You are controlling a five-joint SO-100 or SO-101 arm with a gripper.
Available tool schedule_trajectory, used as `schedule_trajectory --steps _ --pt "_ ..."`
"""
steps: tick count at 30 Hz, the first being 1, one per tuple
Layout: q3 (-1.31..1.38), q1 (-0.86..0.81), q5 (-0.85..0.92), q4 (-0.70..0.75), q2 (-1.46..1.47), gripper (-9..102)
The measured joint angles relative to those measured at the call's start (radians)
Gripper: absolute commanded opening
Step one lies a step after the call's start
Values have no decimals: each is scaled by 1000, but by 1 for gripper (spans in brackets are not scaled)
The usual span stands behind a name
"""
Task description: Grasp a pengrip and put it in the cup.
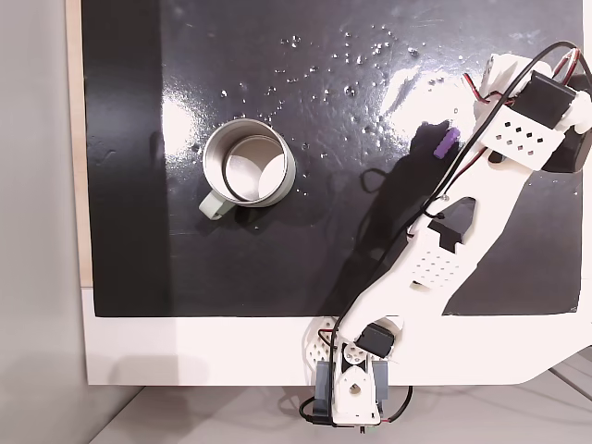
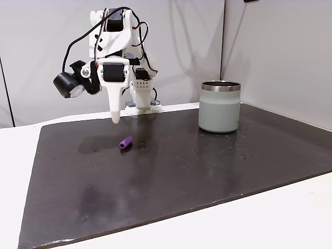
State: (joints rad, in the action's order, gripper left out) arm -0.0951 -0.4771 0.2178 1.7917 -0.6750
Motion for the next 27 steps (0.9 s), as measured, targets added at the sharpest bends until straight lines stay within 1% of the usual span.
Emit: schedule_trajectory --steps 9,14,22,27 --pt "0 -11 34 0 69 0" --pt "-15 2 126 0 69 0" --pt "-285 55 308 -2 -46 0" --pt "-468 94 354 -5 -167 2"
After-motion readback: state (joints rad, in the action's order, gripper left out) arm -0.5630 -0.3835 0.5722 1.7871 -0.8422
